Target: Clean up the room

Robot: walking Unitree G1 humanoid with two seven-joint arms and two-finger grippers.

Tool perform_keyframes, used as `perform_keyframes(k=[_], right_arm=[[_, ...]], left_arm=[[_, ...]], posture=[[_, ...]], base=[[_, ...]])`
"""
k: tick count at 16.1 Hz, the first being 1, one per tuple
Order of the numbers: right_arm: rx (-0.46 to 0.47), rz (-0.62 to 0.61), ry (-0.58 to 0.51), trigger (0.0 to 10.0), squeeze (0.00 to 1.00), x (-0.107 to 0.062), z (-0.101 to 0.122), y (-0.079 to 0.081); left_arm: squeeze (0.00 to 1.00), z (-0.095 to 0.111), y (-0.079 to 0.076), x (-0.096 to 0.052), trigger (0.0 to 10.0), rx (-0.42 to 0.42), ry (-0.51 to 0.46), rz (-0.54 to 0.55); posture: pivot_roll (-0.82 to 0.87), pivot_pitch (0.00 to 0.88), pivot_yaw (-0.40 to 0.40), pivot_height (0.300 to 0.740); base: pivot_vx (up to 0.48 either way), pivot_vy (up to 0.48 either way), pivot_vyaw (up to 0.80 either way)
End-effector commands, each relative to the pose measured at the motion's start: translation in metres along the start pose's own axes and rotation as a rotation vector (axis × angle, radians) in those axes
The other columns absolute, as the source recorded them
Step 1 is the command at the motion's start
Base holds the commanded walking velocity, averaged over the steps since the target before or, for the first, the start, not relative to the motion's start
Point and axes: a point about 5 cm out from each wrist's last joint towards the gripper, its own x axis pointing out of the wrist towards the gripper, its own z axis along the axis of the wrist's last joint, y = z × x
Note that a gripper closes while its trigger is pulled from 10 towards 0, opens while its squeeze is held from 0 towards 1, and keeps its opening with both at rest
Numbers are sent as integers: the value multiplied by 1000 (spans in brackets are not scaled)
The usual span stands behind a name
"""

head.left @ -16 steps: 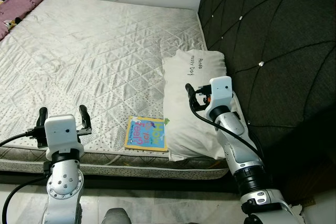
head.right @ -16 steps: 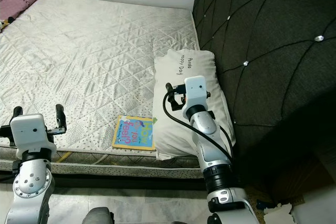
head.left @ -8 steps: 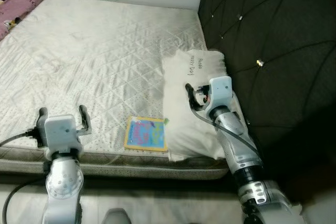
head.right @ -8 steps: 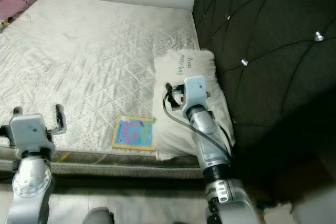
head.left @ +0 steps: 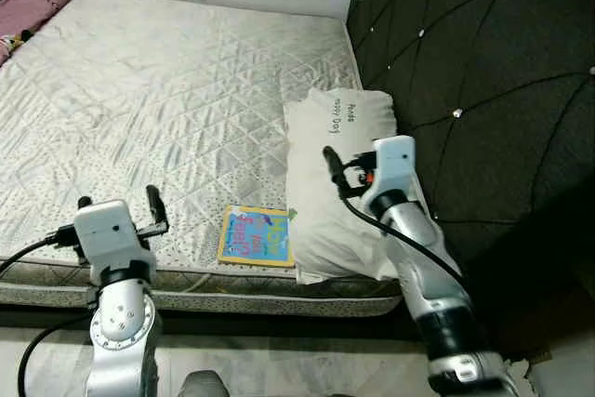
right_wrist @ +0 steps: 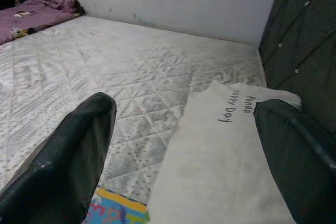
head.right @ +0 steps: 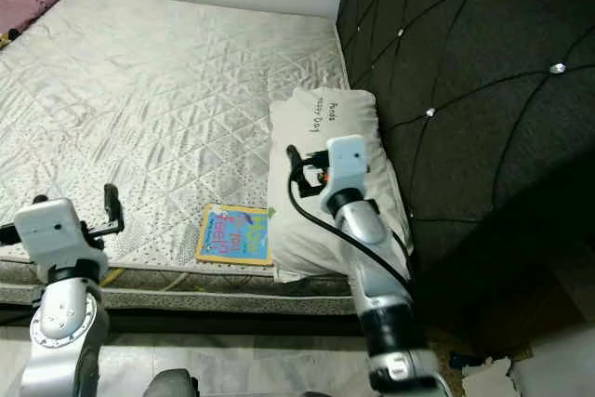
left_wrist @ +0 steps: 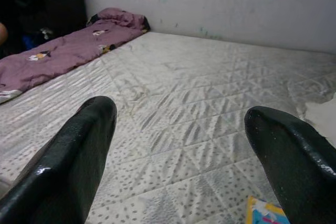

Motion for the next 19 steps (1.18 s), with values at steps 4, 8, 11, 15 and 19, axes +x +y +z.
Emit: perform_keyframes(k=[4,8,11,15,19], right_arm=[[-137,-14,-26,10000,0,-28,1,-44],[-41,-45,-25,10000,0,-25,7,-36],[-23,-47,61,10000,0,-40,-10,-30],[-46,-44,109,10000,0,-71,-27,-53],[-75,-64,126,10000,0,-84,-33,-61]], left_arm=[[0,6,-1,-1,10000,-49,-30,-62],[0,14,-8,6,10000,-50,-63,-102],[0,24,-4,12,10000,-2,-93,-92],[0,12,3,2,10000,-14,-45,-58],[0,15,-4,1,10000,-13,-57,-58]], posture=[[34,0,-71,740],[26,0,-73,740],[40,0,-99,740],[20,0,-76,740],[10,0,-55,740]], base=[[0,0,0],[0,0,0],[0,0,0],[0,0,0],[0,0,0]])
